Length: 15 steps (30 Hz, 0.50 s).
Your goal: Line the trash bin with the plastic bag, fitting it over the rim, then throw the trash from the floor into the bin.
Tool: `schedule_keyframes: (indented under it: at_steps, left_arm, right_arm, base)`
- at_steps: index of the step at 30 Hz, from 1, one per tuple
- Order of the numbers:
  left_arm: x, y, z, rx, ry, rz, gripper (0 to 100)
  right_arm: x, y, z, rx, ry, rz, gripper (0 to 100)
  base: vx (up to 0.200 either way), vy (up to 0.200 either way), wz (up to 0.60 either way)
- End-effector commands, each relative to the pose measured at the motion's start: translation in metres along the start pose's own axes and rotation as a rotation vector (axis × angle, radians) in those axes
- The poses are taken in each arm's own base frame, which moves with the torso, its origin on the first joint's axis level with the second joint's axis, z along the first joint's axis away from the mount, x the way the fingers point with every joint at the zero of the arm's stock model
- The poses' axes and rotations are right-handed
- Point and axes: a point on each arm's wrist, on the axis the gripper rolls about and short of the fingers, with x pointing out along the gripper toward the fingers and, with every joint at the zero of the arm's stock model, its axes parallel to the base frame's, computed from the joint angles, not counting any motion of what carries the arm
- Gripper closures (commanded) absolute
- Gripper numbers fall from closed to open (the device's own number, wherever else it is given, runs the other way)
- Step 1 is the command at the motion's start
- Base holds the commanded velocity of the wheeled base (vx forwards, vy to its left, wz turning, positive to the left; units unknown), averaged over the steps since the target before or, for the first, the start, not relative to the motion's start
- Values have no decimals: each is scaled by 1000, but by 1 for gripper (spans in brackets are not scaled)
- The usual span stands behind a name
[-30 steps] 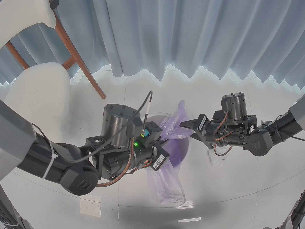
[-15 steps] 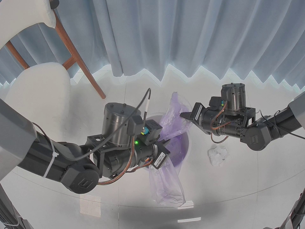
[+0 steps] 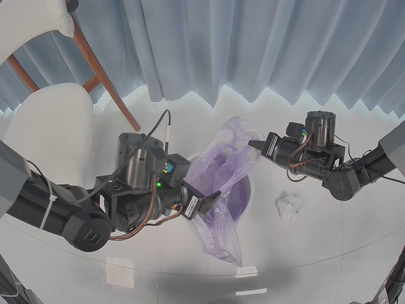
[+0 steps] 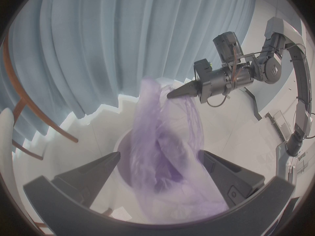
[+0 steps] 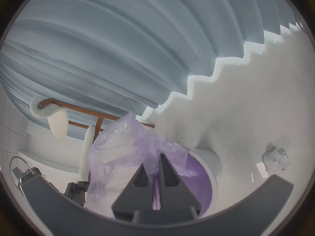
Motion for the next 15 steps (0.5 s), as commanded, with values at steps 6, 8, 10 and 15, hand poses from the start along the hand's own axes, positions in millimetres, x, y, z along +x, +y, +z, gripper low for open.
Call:
schedule_keyframes:
  at_steps: [6, 8, 10, 15]
  left_arm:
    - [-11, 25, -15, -41, 47, 66, 0]
    - [-8, 26, -16, -42, 52, 68, 0]
    - [-5, 25, -18, -43, 61, 68, 0]
    - [16, 19, -29, -36, 107, 56, 0]
  right_arm:
    - [-5, -9, -6, -5, 2, 24, 100]
    - [-6, -8, -6, -5, 6, 29, 100]
    - [-7, -7, -5, -6, 2, 32, 100]
    - [-8, -5, -2, -14, -7, 40, 100]
  base:
    - [0, 0, 0]
    - [0, 0, 0]
    - [0, 0, 0]
    - [0, 0, 0]
